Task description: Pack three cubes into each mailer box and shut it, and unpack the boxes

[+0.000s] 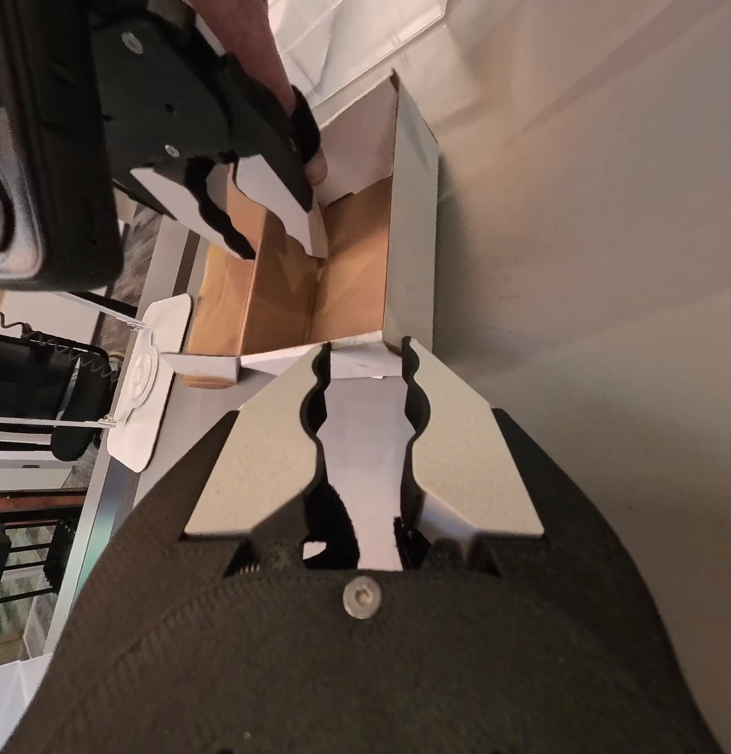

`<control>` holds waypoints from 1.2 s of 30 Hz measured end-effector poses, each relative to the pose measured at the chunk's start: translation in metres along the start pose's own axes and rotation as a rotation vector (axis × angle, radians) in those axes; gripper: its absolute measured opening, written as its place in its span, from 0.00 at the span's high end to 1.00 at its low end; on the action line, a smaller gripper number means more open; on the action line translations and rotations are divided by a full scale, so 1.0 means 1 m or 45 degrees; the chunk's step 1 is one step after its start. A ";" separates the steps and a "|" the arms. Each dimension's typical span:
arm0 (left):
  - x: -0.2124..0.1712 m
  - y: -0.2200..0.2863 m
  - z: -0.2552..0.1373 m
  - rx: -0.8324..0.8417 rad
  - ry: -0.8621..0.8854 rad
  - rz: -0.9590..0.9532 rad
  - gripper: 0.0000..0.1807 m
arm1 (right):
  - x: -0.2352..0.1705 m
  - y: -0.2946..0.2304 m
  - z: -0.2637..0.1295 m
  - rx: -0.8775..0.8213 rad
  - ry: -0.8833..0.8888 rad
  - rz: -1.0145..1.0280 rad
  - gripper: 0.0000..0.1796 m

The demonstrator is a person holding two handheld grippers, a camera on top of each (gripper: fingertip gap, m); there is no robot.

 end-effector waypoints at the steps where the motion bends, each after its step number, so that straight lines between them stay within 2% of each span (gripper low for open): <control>1: 0.000 0.000 0.000 0.001 0.001 0.003 0.82 | 0.001 0.000 0.000 -0.019 -0.007 -0.014 0.69; 4: 0.000 0.000 0.000 -0.005 0.004 0.003 0.82 | 0.001 0.005 -0.006 -0.026 0.011 -0.003 0.73; 7: 0.000 -0.001 0.000 -0.007 0.003 0.005 0.82 | -0.002 0.016 -0.010 0.055 0.051 0.042 0.73; 11: 0.000 -0.001 0.001 -0.011 0.003 0.004 0.82 | -0.008 0.021 -0.003 0.091 0.014 -0.179 0.69; 13: 0.000 -0.001 0.001 -0.012 0.005 0.001 0.82 | -0.014 0.021 0.008 0.146 -0.045 -0.205 0.68; 19: -0.001 -0.002 0.001 -0.022 0.011 -0.001 0.82 | -0.019 0.025 0.007 0.246 0.058 -0.116 0.71; 29: -0.003 0.000 -0.001 0.003 0.018 0.088 0.77 | -0.015 0.019 0.006 0.202 0.032 -0.077 0.72; 33: 0.001 -0.015 -0.015 0.059 0.030 0.035 0.74 | -0.014 0.018 0.006 0.199 0.029 -0.063 0.72; 36: 0.010 -0.034 -0.044 0.135 0.039 0.070 0.75 | -0.013 0.017 0.006 0.210 0.037 -0.032 0.72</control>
Point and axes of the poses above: each gripper's, where its closed fingertips meet, z out along the fingers, x out of its top, y = z × x across the jaws, the point moved 10 cm from there along -z, back along the fingers, and after that the axes turned 7 degrees about x, right-handed, at the moved point
